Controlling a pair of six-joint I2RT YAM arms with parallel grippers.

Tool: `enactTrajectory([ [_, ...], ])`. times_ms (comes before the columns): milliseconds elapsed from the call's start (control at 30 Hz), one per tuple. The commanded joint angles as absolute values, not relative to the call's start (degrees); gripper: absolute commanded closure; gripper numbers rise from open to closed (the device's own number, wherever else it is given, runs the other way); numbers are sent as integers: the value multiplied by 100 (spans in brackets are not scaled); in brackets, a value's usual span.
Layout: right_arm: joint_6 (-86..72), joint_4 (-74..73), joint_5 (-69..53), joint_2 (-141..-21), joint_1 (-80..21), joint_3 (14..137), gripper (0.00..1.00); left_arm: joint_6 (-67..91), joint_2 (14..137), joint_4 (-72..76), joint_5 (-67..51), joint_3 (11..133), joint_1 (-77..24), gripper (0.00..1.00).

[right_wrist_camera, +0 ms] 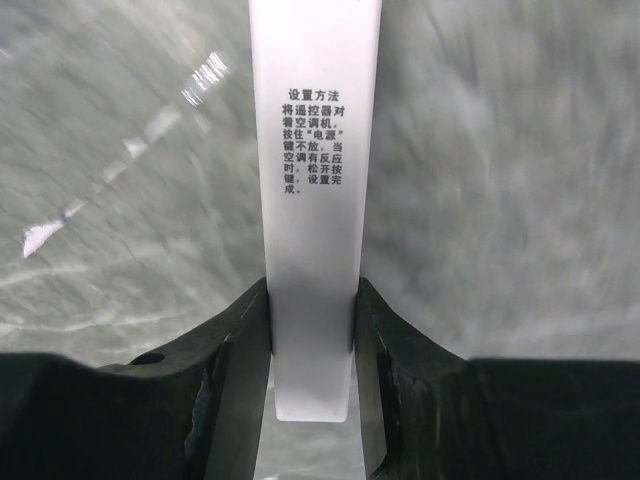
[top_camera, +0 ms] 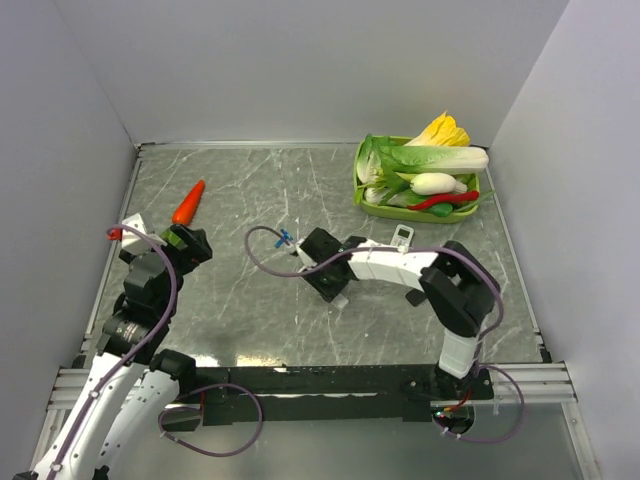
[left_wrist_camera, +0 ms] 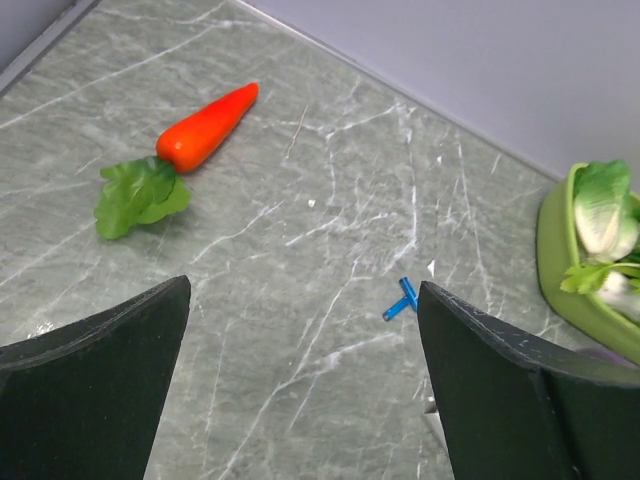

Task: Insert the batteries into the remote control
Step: Adjust the remote control at the center of the board, then reset both arms

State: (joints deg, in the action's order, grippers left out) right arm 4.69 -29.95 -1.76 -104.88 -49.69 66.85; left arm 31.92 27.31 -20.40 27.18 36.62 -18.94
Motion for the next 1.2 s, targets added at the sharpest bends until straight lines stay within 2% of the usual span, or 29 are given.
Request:
enactTrajectory([
  [0, -1377, -3269, 606, -9740, -4852, 5899, 87, 3059, 2891, -1775, 2690, 3683, -1872, 1],
  [67, -2134, -3287, 590, -9337, -4659, 5337, 87, 3050, 2909, -1705, 2663, 3700, -1872, 1],
  [167, -2776, -3129, 405, -8782, -4518, 4686, 68, 3085, 2874, -1679, 2689, 3735, -1881, 1],
  [200, -2890, -3129, 326, -8667, -4518, 4502, 57, 3076, 2857, -1687, 2698, 3770, -1881, 1],
  [267, -3084, -3050, 273, -8403, -4517, 4369, 45, 3059, 2830, -1775, 2821, 3893, -1881, 1],
  [300, -3146, -3024, 351, -8298, -4518, 4290, 35, 3050, 2830, -1819, 2865, 3946, -1890, 3],
  [367, -3147, -3041, 561, -7947, -4518, 4315, 24, 2936, 2813, -1959, 3066, 4156, -1890, 3],
  [400, -3068, -3085, 850, -7806, -4509, 4472, 15, 2892, 2804, -2021, 3163, 4262, -1890, 3],
  [433, -2998, -3128, 974, -7544, -4491, 4604, 11, 2770, 2795, -2065, 3408, 4454, -1890, 3],
  [467, -2919, -3225, 1106, -7402, -4456, 4910, 2, 2690, 2778, -2126, 3506, 4569, -1890, 3],
  [667, -2610, -3358, 2555, -6303, -4009, 6088, 0, 2110, 2567, -2092, 4234, 5387, -1890, 3],
  [800, -2032, -2938, 3627, -5365, -3815, 6468, 0, 1663, 2286, -1733, 4447, 5870, -1890, 3],
  [967, -830, -1874, 4744, -4308, -3779, 6303, 0, 1117, 1987, -1152, 4509, 6222, -1890, 3],
  [1167, 525, -467, 4641, -3086, -3779, 5627, 0, 659, 1925, -581, 4438, 6600, -1890, 3],
])
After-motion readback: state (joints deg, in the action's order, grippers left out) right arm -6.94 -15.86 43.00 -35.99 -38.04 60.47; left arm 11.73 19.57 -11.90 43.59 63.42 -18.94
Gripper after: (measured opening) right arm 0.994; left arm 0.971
